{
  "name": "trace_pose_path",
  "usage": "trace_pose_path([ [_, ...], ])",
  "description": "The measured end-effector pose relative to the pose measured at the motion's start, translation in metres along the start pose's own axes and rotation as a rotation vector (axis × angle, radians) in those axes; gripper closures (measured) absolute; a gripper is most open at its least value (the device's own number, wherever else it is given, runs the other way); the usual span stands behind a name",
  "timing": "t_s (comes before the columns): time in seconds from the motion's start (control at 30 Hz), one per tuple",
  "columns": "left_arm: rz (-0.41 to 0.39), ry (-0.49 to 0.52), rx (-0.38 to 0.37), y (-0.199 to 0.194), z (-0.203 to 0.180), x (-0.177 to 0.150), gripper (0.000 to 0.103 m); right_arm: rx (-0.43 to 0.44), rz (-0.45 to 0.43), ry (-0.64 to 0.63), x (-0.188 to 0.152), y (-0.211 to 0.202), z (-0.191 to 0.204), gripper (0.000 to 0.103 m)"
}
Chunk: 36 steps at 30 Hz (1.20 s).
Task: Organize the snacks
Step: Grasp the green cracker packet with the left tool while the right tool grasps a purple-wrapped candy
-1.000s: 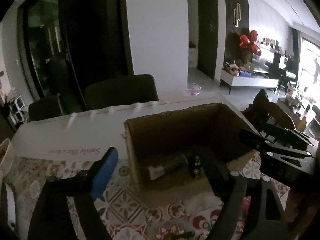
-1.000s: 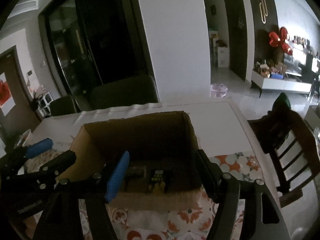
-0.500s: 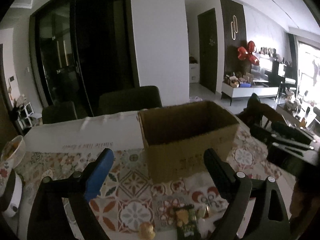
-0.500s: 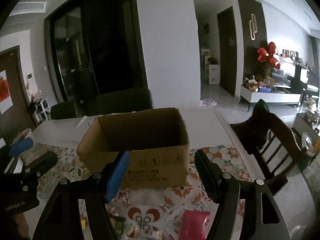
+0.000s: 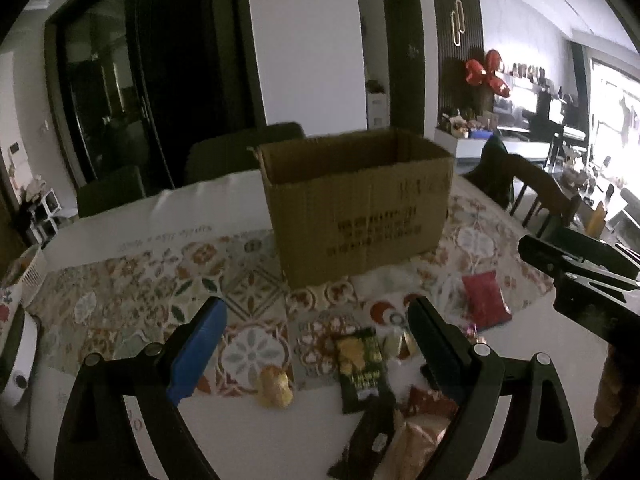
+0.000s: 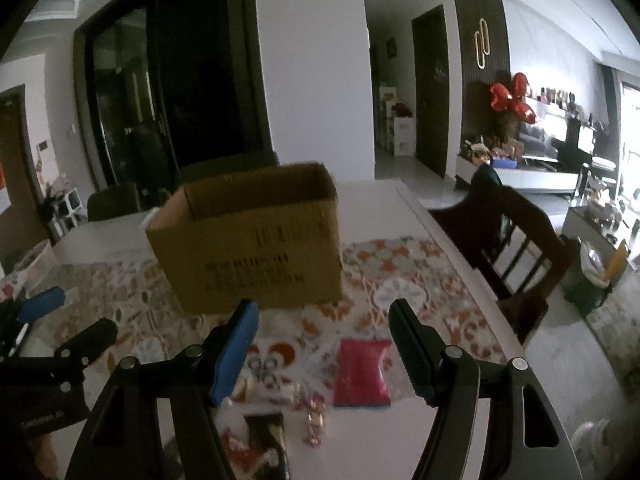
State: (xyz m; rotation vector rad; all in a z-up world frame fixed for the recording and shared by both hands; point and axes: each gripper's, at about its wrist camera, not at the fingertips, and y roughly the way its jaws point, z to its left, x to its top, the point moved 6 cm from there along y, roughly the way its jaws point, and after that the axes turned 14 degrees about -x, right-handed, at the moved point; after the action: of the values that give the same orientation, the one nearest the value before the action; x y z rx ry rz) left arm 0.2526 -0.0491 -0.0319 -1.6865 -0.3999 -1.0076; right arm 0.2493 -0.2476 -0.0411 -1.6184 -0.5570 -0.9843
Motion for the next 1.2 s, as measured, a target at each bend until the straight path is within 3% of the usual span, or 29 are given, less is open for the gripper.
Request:
trace_pose_path([
  [0.67, 0.243, -0.057, -0.032, 0.074, 0.0, -0.068, 0.015, 0.011, 0.234, -0.018, -0.083, 0.049, 0.0, 0.036],
  [0.73, 0.26, -0.064, -0.034, 0.081, 0.0, -0.073, 0.015, 0.009, 0.257, -0.007, -0.088, 0.056, -0.001, 0.042],
  [0.87, 0.289, -0.084, -0.049, 0.093, -0.001, -0.077, 0.016, 0.015, 0.3, 0.012, -0.095, 0.065, -0.002, 0.043],
  [1.2, 0.336, -0.117, -0.059, 0.113, 0.001, -0.086, 0.022, 0.04, 0.326, -0.013, -0.105, 0.072, 0.01, 0.058],
])
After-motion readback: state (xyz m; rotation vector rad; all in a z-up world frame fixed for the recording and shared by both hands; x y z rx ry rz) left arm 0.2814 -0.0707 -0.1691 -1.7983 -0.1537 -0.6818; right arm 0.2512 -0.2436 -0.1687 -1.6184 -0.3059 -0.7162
